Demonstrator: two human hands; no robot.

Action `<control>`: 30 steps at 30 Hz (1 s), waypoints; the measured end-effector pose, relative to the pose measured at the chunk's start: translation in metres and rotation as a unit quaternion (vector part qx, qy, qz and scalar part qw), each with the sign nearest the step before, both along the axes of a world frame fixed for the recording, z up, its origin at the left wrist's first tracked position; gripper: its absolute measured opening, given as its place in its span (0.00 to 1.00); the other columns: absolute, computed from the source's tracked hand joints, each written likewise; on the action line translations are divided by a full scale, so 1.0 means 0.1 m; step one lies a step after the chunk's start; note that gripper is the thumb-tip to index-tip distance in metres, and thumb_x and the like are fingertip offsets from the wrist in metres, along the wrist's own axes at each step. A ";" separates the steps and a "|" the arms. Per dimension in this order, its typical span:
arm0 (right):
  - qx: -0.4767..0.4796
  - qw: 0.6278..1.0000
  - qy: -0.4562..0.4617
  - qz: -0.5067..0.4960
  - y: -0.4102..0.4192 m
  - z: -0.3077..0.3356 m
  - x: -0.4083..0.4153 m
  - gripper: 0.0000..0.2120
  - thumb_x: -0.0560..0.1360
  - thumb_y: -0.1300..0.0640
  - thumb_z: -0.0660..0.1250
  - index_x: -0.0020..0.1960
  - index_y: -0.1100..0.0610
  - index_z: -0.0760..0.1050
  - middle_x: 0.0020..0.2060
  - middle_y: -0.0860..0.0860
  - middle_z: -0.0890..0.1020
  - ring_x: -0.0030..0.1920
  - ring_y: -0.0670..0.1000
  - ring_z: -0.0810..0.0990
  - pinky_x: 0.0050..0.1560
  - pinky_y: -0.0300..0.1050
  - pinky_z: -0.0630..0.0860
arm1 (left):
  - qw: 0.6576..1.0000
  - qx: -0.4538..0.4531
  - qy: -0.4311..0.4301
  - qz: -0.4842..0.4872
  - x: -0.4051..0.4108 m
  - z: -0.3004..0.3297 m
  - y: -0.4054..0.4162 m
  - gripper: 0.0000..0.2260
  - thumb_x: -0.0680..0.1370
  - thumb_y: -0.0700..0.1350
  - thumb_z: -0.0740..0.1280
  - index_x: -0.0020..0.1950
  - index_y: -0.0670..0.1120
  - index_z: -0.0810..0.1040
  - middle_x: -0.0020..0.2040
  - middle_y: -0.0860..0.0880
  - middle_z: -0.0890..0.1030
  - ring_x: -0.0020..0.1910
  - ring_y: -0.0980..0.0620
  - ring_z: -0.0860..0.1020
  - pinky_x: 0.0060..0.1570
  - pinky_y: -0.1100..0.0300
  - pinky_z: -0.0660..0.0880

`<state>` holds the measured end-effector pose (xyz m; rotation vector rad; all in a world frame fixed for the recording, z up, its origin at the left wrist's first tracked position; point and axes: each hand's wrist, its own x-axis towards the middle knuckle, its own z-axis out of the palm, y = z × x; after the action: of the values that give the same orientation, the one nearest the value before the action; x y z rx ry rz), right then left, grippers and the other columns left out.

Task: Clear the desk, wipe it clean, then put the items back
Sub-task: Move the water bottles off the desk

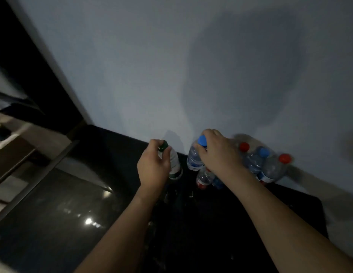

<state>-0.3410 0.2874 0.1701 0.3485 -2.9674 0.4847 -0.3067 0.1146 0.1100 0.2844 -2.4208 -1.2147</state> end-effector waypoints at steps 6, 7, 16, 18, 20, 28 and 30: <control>-0.067 0.991 0.054 0.107 -0.58 0.44 0.89 0.12 0.79 0.45 0.62 0.54 0.53 0.70 0.48 0.48 0.74 0.42 0.51 0.74 0.38 0.44 0.68 | 0.990 -0.050 0.050 0.125 1.24 0.61 -0.51 0.09 0.76 0.53 0.68 0.53 0.53 0.72 0.43 0.56 0.81 0.40 0.54 0.80 0.40 0.52 0.78; -0.077 0.987 0.055 0.128 -0.72 0.48 1.03 0.12 0.79 0.45 0.62 0.53 0.53 0.70 0.47 0.47 0.74 0.40 0.49 0.74 0.37 0.42 0.66 | 0.986 -0.056 0.057 0.145 1.46 0.69 -0.61 0.09 0.76 0.53 0.69 0.53 0.53 0.72 0.43 0.57 0.80 0.40 0.56 0.80 0.40 0.55 0.78; -0.115 0.936 -0.005 0.332 -2.46 0.67 2.46 0.11 0.77 0.42 0.64 0.48 0.48 0.69 0.43 0.44 0.73 0.37 0.42 0.72 0.33 0.35 0.64 | 0.930 -0.081 0.085 0.349 3.43 0.98 -1.98 0.09 0.76 0.51 0.71 0.51 0.52 0.74 0.44 0.57 0.81 0.40 0.57 0.79 0.40 0.51 0.79; -0.109 0.924 -0.015 0.366 -2.93 0.67 2.79 0.10 0.77 0.42 0.65 0.48 0.47 0.69 0.43 0.43 0.73 0.38 0.41 0.71 0.34 0.35 0.64 | 0.908 -0.078 0.091 0.402 3.84 0.99 -2.34 0.09 0.75 0.51 0.71 0.51 0.52 0.75 0.45 0.57 0.81 0.41 0.57 0.79 0.40 0.51 0.79; -0.102 0.916 -0.020 0.388 -3.41 0.63 3.10 0.10 0.76 0.42 0.65 0.48 0.47 0.69 0.42 0.42 0.73 0.38 0.41 0.71 0.34 0.35 0.63 | 0.887 -0.079 0.093 0.446 4.23 0.98 -2.73 0.08 0.75 0.51 0.71 0.50 0.52 0.75 0.44 0.57 0.81 0.41 0.57 0.78 0.40 0.52 0.78; -0.113 0.881 -0.111 0.446 -5.34 0.46 4.17 0.10 0.75 0.44 0.67 0.49 0.48 0.72 0.42 0.45 0.77 0.42 0.45 0.76 0.43 0.47 0.78 | 0.849 -0.095 0.074 0.515 5.59 0.80 -4.30 0.08 0.75 0.50 0.72 0.51 0.52 0.77 0.45 0.58 0.80 0.40 0.59 0.77 0.39 0.57 0.78; -0.112 0.876 -0.119 0.453 -5.71 0.43 4.31 0.10 0.74 0.44 0.67 0.49 0.49 0.72 0.41 0.45 0.77 0.42 0.45 0.76 0.44 0.47 0.79 | 0.846 -0.090 0.068 0.521 5.79 0.77 -4.65 0.08 0.75 0.50 0.72 0.52 0.52 0.77 0.45 0.59 0.80 0.41 0.59 0.78 0.40 0.56 0.79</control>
<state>0.0905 -0.2836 0.2135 1.7756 -2.7177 0.9914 0.2721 -0.3500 0.1866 1.2027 -1.7336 -0.4642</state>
